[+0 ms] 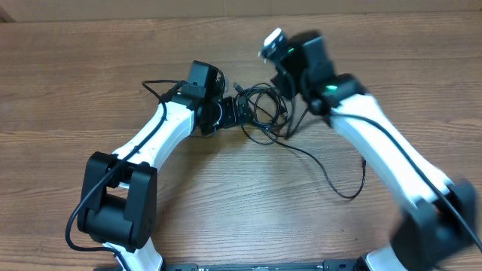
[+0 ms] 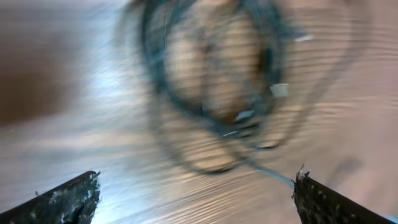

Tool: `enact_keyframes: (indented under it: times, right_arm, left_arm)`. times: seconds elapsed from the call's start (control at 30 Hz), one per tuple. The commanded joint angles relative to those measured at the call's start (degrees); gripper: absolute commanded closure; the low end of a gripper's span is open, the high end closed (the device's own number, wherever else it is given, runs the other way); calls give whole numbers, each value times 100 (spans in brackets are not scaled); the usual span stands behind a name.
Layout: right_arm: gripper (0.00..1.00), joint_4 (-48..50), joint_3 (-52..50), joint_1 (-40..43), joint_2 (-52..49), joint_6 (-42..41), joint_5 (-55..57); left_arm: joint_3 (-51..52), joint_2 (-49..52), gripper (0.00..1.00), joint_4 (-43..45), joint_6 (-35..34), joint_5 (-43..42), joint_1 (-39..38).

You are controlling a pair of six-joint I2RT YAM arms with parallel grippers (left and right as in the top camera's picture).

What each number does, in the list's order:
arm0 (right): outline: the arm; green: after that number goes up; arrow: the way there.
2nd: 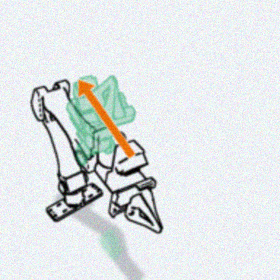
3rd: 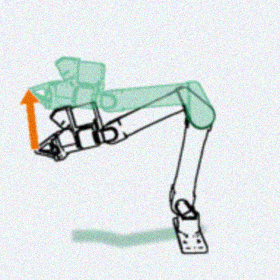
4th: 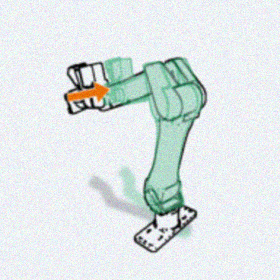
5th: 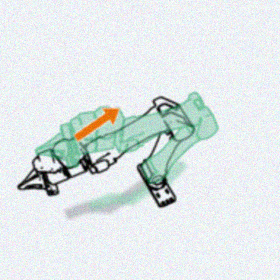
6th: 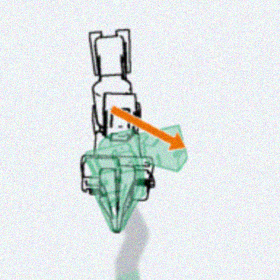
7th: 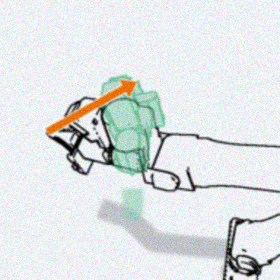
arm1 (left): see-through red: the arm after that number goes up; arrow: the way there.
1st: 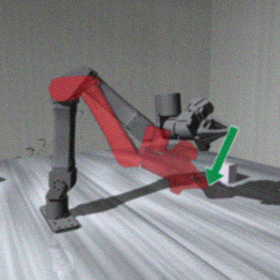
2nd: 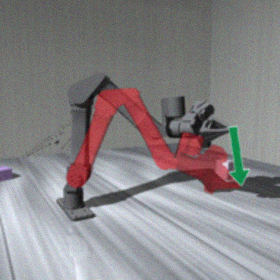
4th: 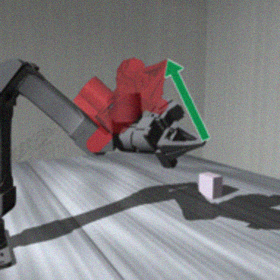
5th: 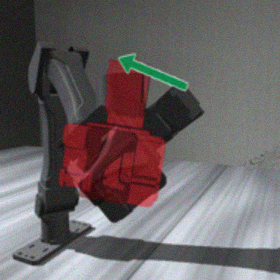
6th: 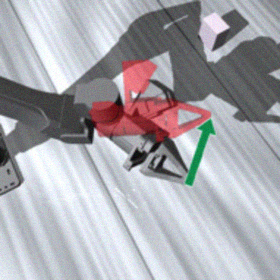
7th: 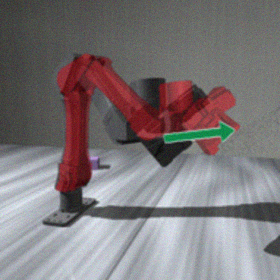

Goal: Untangle cables

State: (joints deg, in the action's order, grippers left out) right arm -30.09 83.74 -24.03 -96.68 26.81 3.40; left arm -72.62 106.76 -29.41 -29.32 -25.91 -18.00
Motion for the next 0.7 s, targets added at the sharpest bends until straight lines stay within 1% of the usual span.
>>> enact_keyframes:
  times: [0.0,0.07,0.13,0.2,0.27,0.3,0.33,0.43,0.47,0.5,0.57,0.63,0.67]
  right_arm:
    - [96,-299,190,-11,1056,-306,-1331]
    - [96,-446,190,-11,1283,-308,-1565]
    - [96,-662,190,-11,1458,-350,-1679]
    - [96,-911,188,-7,1473,-354,-1624]
    - [96,-1220,181,46,1364,-713,-1486]
    - [96,-1279,181,57,1338,-929,-1458]
    - [96,-1335,181,66,1311,-1241,-1443]
    - [95,-1423,181,66,1307,-1700,-1368]
    - [95,-1482,181,66,1307,-1801,-1366]
    - [96,-1598,181,66,1307,-1856,-1360]
    - [96,-1749,181,66,1307,-1915,-1349]
    - [96,-1945,181,66,1307,-1912,-1351]
    - [96,-2033,181,66,1307,-1915,-1351]
  left_arm:
    - [-42,-4,0,525,463,-1827,74]
    - [-42,-4,0,824,468,-2105,72]
    - [-42,-4,0,1038,468,-2166,70]
    - [-39,-4,0,1080,413,-1928,68]
    - [-39,-4,0,1078,57,-1408,55]
    - [-39,-4,1,1106,103,-1292,31]
    - [-42,-4,10,1091,420,-772,-59]
    - [-42,7,23,1021,643,623,-291]
    - [-42,15,29,1102,863,944,-417]
    - [-42,39,45,1276,1095,1307,-601]
    - [-42,105,54,1467,1373,1908,-850]
    - [-42,260,39,1670,1611,2629,-1091]
    - [-42,352,39,1766,1606,2717,-1130]
